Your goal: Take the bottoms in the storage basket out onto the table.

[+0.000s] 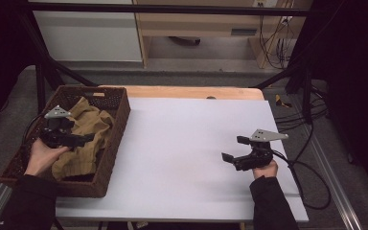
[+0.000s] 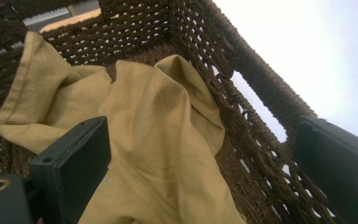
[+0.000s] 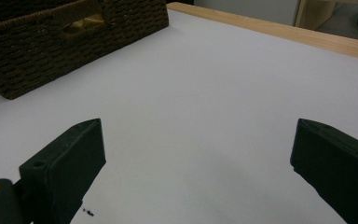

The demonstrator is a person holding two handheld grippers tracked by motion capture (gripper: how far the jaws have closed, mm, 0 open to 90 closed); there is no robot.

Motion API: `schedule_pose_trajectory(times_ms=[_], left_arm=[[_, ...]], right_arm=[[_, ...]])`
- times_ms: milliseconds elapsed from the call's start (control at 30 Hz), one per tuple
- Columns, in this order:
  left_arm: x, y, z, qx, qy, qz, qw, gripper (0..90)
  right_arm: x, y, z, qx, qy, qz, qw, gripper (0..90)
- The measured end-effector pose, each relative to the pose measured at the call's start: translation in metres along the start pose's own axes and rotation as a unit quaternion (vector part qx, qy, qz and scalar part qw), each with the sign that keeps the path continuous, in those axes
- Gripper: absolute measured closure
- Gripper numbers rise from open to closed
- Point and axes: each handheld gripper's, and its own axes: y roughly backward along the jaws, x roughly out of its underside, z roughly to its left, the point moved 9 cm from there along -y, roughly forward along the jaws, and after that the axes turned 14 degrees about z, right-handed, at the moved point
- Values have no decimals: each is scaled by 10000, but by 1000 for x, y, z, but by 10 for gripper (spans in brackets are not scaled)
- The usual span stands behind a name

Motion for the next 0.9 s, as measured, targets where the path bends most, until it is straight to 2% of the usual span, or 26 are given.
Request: schedule_pose_trajectory(times_ms=[333,667,900], left_arm=[[5,-19,11,-130,175,282,9994,44],[15,-36,12,-69,256,570,9980,46],[20,-42,13,-72,307,707,9970,51]], right_arm=[[0,0,0,-9,1,-7,10000,37],[0,0,0,-8,-6,-2,10000,37],[0,-1,0,-4,4,21,10000,37]])
